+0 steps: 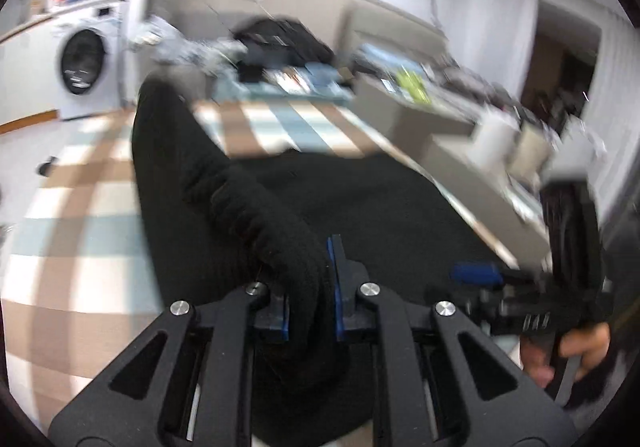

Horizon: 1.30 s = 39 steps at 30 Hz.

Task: Fold small clothes

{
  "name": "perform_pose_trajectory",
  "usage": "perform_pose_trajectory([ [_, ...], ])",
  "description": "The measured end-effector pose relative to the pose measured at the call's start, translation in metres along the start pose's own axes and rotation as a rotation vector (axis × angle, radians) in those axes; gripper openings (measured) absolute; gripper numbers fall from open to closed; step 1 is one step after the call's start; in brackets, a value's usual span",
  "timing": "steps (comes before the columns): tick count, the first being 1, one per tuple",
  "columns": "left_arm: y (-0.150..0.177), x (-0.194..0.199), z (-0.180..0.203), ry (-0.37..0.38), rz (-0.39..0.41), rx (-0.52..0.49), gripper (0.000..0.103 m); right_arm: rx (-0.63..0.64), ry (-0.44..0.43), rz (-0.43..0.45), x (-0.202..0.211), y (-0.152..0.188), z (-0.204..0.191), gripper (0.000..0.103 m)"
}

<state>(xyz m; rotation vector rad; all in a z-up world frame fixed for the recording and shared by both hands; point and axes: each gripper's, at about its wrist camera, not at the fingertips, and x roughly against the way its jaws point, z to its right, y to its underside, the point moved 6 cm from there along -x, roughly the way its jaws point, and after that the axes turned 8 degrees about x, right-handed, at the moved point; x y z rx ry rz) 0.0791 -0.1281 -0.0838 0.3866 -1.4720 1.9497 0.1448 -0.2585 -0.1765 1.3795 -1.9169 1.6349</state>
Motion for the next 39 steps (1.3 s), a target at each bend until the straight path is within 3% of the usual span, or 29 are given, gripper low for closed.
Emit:
perform_pose_trajectory([
  [4,0.029,-0.036,0.017,0.049,-0.19,0.028,0.015,-0.017,0.005,0.006,0.005,-0.002,0.012,0.088],
  [5,0.032,-0.039,0.018,0.055,-0.203,0.037,0.016,-0.022,-0.003,0.008,0.005,-0.003,0.013,0.088],
  [6,0.033,-0.039,0.02,0.057,-0.203,0.038,0.025,-0.031,-0.018,0.009,0.006,-0.004,0.014,0.088],
  [7,0.033,-0.037,0.02,0.049,-0.195,0.036,0.042,-0.038,-0.037,0.01,0.005,-0.005,0.014,0.088],
  [9,0.03,-0.027,0.017,0.017,-0.159,0.041,0.067,-0.052,-0.086,0.01,0.004,-0.008,0.011,0.088],
  [10,0.027,-0.021,0.016,0.013,-0.135,0.043,0.07,-0.053,-0.1,0.011,0.003,-0.009,0.009,0.088],
  [16,0.02,0.003,-0.006,-0.035,-0.102,0.074,0.071,-0.071,-0.201,0.017,-0.004,-0.02,-0.005,0.087],
  [19,0.018,0.008,-0.022,-0.063,-0.099,0.113,0.071,-0.057,-0.181,-0.019,-0.016,-0.021,-0.01,0.087],
  [25,0.023,0.016,-0.058,-0.123,-0.102,0.17,0.071,-0.046,-0.224,-0.059,-0.03,-0.021,-0.024,0.082],
  [31,0.027,0.012,-0.082,-0.162,-0.113,0.211,0.071,-0.009,-0.196,-0.079,-0.046,-0.028,-0.028,0.057],
  [35,0.029,0.01,-0.091,-0.177,-0.111,0.232,0.071,0.054,-0.192,-0.111,-0.054,-0.027,-0.04,0.013],
  [37,0.028,0.009,-0.095,-0.178,-0.108,0.246,0.071,0.085,-0.173,-0.089,-0.052,-0.026,-0.047,0.007],
  [39,0.026,0.012,-0.098,-0.17,-0.1,0.265,0.071,0.11,-0.226,-0.003,-0.029,-0.03,-0.056,0.006],
])
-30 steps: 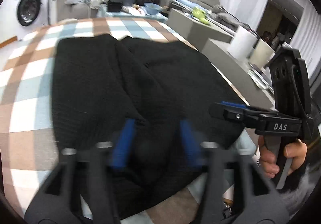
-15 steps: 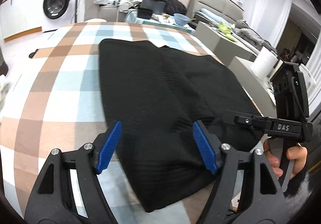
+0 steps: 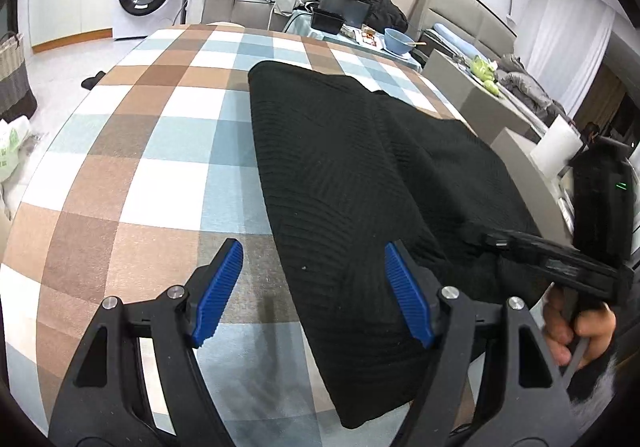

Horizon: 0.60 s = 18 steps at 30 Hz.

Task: Fold small clothes
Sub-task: 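Grasp the folded side edge with the right gripper and hold it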

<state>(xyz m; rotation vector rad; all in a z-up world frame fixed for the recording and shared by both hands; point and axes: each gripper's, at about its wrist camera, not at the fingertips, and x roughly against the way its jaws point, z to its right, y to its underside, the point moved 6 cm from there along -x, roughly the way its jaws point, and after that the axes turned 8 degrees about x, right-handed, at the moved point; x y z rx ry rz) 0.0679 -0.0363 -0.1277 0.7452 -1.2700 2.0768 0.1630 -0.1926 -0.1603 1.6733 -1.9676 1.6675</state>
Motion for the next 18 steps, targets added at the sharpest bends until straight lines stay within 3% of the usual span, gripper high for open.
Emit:
perform_pose_trajectory([
  [3,-0.005,0.004,-0.002,0.002,0.015,0.007,0.071,0.043,-0.037,0.095,0.039,-0.002,-0.018,0.005],
  [5,-0.008,0.007,-0.003,0.004,0.023,0.006,0.071,0.026,-0.02,0.096,0.051,0.007,-0.017,0.005],
  [9,-0.006,0.0,0.002,0.01,0.003,-0.006,0.071,-0.042,0.115,-0.03,0.037,0.041,0.018,0.005],
  [11,-0.003,-0.005,0.005,-0.002,-0.014,-0.022,0.071,-0.088,0.14,-0.087,0.026,0.052,0.032,0.006],
  [13,0.001,-0.008,0.009,0.003,-0.027,-0.037,0.071,-0.114,0.11,-0.067,0.03,0.052,0.034,0.013],
  [15,0.004,-0.009,0.011,0.004,-0.031,-0.047,0.071,-0.12,0.075,-0.04,0.034,0.049,0.031,0.03],
  [18,0.006,-0.011,0.012,0.003,-0.039,-0.054,0.071,-0.145,0.024,-0.03,0.03,0.048,0.027,0.037],
])
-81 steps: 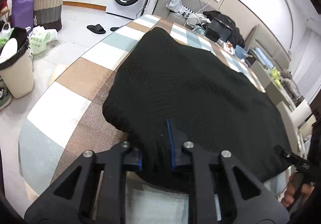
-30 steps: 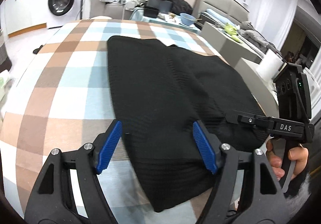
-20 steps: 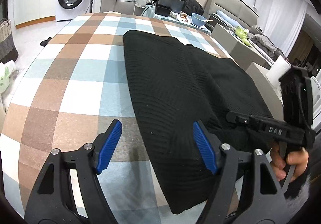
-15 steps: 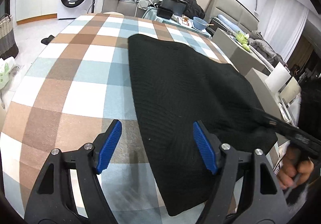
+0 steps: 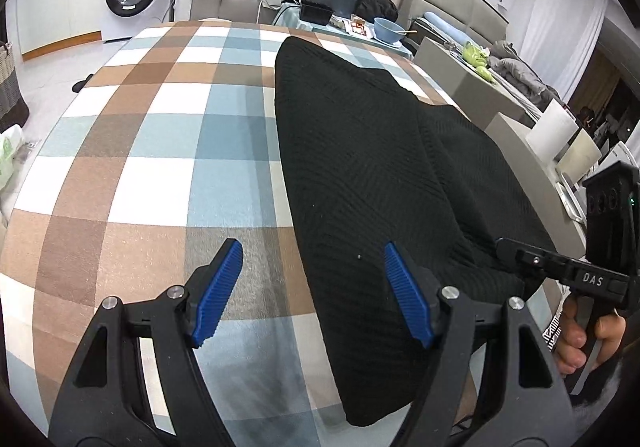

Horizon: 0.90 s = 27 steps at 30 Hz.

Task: Fold small clothes
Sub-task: 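Grasp the folded side edge with the right gripper and hold it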

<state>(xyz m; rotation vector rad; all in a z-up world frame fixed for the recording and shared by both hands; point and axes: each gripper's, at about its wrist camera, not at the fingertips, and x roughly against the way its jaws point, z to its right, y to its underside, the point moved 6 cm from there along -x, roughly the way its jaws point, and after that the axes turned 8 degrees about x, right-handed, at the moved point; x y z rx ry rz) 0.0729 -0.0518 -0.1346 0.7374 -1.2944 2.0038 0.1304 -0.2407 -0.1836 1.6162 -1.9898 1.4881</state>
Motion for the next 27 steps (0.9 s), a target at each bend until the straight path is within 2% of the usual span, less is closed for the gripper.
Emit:
perform_pose_trajectory([
  [2,0.002,0.0,0.001,0.009,-0.005,-0.005,0.071,0.012,0.02,-0.002,-0.009,0.001,0.002,0.037],
  [4,0.004,0.0,0.004,0.023,-0.008,-0.017,0.071,0.03,0.06,0.043,-0.013,-0.004,0.0,0.036],
  [8,0.005,-0.002,0.007,0.033,-0.016,-0.026,0.071,0.027,0.108,0.05,-0.017,-0.011,0.001,0.022],
  [11,0.004,-0.005,0.009,0.041,-0.02,-0.037,0.071,0.019,0.115,0.035,-0.012,-0.01,0.006,0.022],
  [13,0.003,-0.006,0.01,0.037,-0.021,-0.041,0.071,0.032,0.12,0.036,-0.009,-0.011,0.004,0.025],
  [15,0.002,-0.008,0.01,0.04,-0.023,-0.037,0.071,0.028,0.102,0.05,-0.01,-0.015,0.002,0.043],
  [19,0.002,-0.007,0.011,0.037,-0.019,-0.035,0.071,0.065,0.13,0.064,-0.018,-0.022,0.001,0.044],
  [20,0.002,-0.007,0.011,0.034,-0.018,-0.035,0.071,0.078,0.131,0.066,-0.021,-0.024,0.0,0.042],
  [22,0.001,-0.006,0.011,0.03,-0.016,-0.036,0.071,0.116,0.159,0.054,-0.028,-0.026,-0.004,0.022],
  [23,0.001,-0.005,0.011,0.03,-0.015,-0.034,0.071,0.134,0.16,0.052,-0.03,-0.027,-0.007,0.007],
  [24,0.0,-0.004,0.011,0.034,-0.013,-0.033,0.071,0.131,0.13,0.058,-0.028,-0.029,-0.01,0.007],
  [26,-0.002,-0.003,0.011,0.042,-0.008,-0.034,0.071,0.153,0.076,0.135,-0.012,-0.036,-0.019,0.006],
  [27,-0.004,-0.003,0.011,0.039,-0.005,-0.039,0.071,0.173,0.079,0.174,0.001,-0.04,-0.022,0.006],
])
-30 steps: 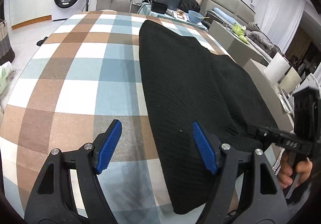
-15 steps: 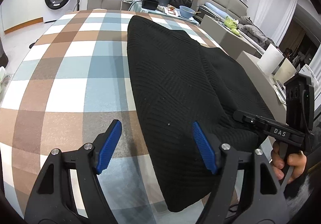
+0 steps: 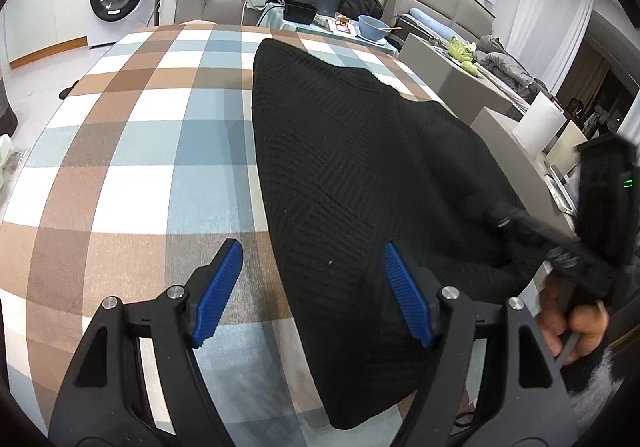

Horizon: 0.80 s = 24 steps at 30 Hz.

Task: Fold small clothes

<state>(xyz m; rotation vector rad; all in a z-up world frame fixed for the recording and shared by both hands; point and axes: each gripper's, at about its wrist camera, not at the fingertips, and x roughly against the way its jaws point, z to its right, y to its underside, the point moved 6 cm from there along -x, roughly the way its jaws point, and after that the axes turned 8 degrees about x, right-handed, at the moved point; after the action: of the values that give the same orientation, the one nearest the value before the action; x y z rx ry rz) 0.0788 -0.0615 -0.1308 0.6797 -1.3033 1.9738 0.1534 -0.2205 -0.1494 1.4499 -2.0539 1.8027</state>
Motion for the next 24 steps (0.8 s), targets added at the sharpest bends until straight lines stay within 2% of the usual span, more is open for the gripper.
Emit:
perform_pose_trajectory([
  [3,0.0,0.0,0.001,-0.006,-0.004,-0.008,0.071,-0.009,0.051,0.028,0.021,-0.007,0.012,0.005],
  [5,0.001,-0.001,0.002,0.003,-0.008,-0.008,0.071,-0.008,0.159,-0.002,0.024,-0.001,0.029,0.005],
  [6,0.003,-0.003,0.003,0.007,-0.01,-0.007,0.071,-0.006,0.221,-0.051,0.019,0.007,0.039,0.006],
  [8,0.005,-0.007,0.005,0.009,-0.026,-0.011,0.071,-0.016,0.288,-0.196,0.003,0.024,0.054,0.008],
  [9,0.007,-0.009,0.007,0.009,-0.032,-0.015,0.071,-0.031,0.295,-0.208,0.002,0.028,0.059,0.013],
  [10,0.009,-0.009,0.009,0.011,-0.037,-0.022,0.071,-0.048,0.274,-0.182,0.007,0.027,0.059,0.014],
  [12,0.012,-0.008,0.014,0.018,-0.046,-0.047,0.071,-0.045,0.259,-0.15,0.017,0.022,0.056,0.025],
  [15,0.015,-0.008,0.021,0.013,-0.053,-0.081,0.071,-0.062,0.166,-0.078,0.034,0.01,0.046,0.028],
  [16,0.015,-0.008,0.023,0.01,-0.052,-0.091,0.071,-0.071,0.098,-0.081,0.034,0.007,0.04,0.028],
  [20,0.016,-0.008,0.024,0.016,-0.052,-0.086,0.071,-0.116,-0.054,-0.179,0.01,0.011,0.023,0.029],
  [22,0.017,-0.009,0.024,0.018,-0.064,-0.091,0.071,-0.13,-0.038,-0.232,-0.008,0.016,0.026,0.029],
  [23,0.019,-0.009,0.025,0.021,-0.073,-0.099,0.071,-0.121,0.016,-0.253,-0.015,0.018,0.029,0.028],
  [24,0.02,-0.009,0.026,0.026,-0.077,-0.107,0.071,-0.116,0.046,-0.263,-0.017,0.019,0.029,0.023],
])
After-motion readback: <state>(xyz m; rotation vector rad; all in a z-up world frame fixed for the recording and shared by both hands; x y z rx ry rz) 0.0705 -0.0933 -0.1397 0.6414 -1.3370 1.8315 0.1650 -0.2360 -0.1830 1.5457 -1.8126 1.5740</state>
